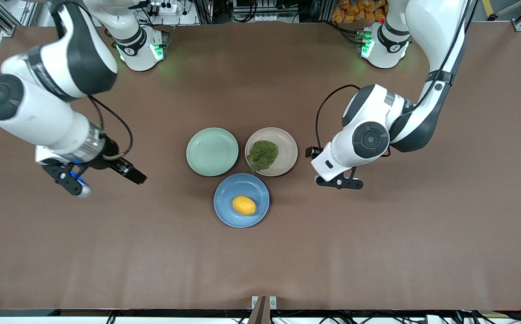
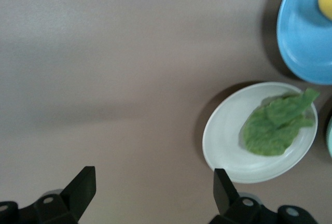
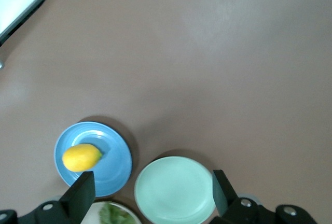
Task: Pick lemon and lettuce from blue and beige plates
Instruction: 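Move the left gripper to the lettuce while the right gripper reaches the lemon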
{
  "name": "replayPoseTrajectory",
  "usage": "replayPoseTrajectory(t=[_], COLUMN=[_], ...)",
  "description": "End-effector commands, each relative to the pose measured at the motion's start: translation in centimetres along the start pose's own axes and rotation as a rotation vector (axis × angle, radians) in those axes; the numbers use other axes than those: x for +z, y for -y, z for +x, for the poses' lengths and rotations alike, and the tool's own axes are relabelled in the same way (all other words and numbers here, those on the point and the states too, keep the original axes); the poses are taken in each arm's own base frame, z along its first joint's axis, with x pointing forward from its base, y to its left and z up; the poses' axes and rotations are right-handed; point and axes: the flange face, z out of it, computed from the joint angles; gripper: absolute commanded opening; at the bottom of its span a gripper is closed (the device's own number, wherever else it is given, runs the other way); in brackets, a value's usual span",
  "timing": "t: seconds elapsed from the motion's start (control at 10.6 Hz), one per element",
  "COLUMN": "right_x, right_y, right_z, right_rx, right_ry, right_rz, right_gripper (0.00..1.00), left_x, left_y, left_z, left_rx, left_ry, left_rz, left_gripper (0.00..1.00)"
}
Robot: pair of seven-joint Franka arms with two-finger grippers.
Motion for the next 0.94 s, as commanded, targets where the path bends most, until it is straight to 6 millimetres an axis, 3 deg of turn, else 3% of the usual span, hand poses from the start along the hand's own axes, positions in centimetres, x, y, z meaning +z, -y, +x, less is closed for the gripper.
replayPoseTrajectory(t=[0.0,0.47,0.75,0.85], right_x=[3.2,10.7,13.2,14.2], right_y=[1.9,6.5,9.2,9.8], right_z=[-1.1,-3.9,-5.7,-5.5], right_rx=[0.187,0.548,0.634,0.666], right_ry=[0.022,0.042,0.030,0.031], right_rz=[-0.024,-0.033,-0.042,-0.043], right_gripper=[1.00,1.00,1.00,1.00], left_x=[2.9,9.7,14.3,15.2], left_y=[-4.7,-14.4,-16.8,-17.1], left_z=[-0.4,-4.4,-5.2,-5.0], left_rx=[-0.060,-0.068,-0.089,-0.086], left_ry=[-0.014,-0.046,-0.087,-0.100], left_rz=[-0.024,-0.012,0.026,0.016], left_gripper=[1.00,1.00,1.00,1.00])
